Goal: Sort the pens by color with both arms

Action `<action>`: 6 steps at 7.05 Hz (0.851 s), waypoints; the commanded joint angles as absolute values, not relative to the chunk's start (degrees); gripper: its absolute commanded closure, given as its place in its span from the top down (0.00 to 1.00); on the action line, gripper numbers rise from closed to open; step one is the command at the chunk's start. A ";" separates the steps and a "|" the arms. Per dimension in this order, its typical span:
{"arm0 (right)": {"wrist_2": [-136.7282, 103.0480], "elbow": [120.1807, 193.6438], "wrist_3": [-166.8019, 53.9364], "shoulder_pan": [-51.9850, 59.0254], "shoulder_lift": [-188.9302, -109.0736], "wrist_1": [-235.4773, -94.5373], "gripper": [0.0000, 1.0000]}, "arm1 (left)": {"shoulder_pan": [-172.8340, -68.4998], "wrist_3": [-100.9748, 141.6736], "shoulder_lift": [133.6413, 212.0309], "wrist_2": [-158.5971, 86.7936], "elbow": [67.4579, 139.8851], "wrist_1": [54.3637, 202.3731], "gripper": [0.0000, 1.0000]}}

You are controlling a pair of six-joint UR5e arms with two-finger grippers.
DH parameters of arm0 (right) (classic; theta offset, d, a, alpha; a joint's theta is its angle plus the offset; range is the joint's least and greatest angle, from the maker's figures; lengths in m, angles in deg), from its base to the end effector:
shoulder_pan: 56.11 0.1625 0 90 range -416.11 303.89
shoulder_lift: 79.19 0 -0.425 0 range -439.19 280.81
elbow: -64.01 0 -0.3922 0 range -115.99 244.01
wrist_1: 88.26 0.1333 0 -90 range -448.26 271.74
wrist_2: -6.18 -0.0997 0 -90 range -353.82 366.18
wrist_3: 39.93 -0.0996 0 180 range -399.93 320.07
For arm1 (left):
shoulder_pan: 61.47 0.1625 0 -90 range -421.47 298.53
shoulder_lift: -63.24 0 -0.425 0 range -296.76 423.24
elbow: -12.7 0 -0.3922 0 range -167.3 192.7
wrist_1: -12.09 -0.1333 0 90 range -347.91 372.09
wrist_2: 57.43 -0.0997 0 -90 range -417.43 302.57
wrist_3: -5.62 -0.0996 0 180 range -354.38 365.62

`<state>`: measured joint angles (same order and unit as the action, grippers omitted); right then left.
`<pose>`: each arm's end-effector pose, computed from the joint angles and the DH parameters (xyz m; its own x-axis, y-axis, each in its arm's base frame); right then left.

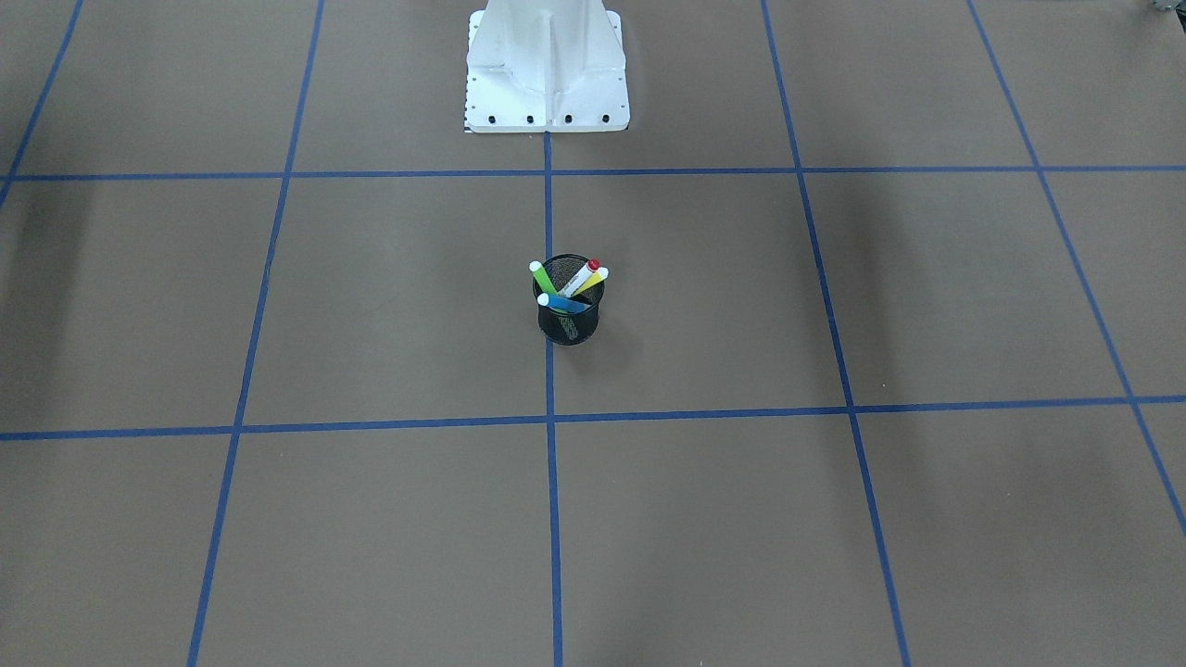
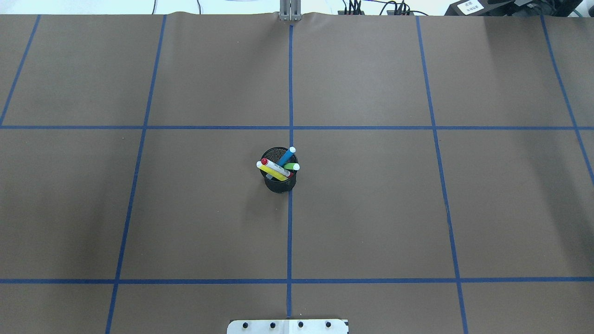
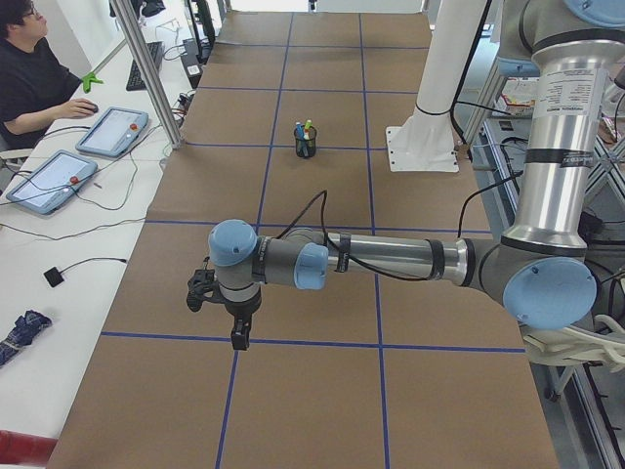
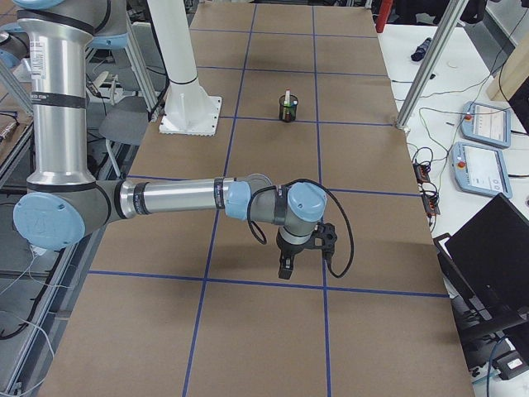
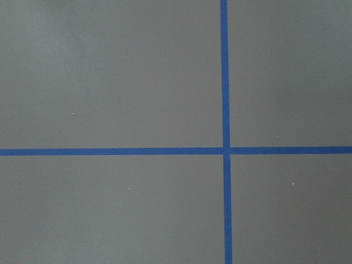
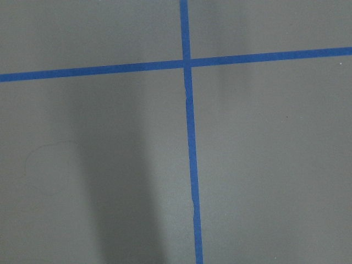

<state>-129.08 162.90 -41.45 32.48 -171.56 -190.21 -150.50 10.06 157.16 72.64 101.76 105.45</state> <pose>0.0511 -0.4661 0.6218 0.7057 0.0763 0.7044 0.0058 0.9935 -0.1134 -0.0602 -0.5293 0.6309 0.7630 0.0068 -0.6464 0.0424 0.9973 0.0606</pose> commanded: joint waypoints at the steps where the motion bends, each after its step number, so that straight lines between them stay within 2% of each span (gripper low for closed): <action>1: -129.43 164.19 -41.69 32.48 -171.48 -190.21 1.00 | -150.42 10.19 157.46 73.95 101.56 105.25 1.00; 3: -128.65 165.68 -41.69 32.48 -168.00 -190.82 1.00 | -150.50 9.84 157.02 81.30 100.42 105.95 1.00; 6: -129.25 164.82 -41.95 32.04 -167.26 -190.75 1.00 | -150.77 9.40 156.58 79.77 101.21 108.85 1.00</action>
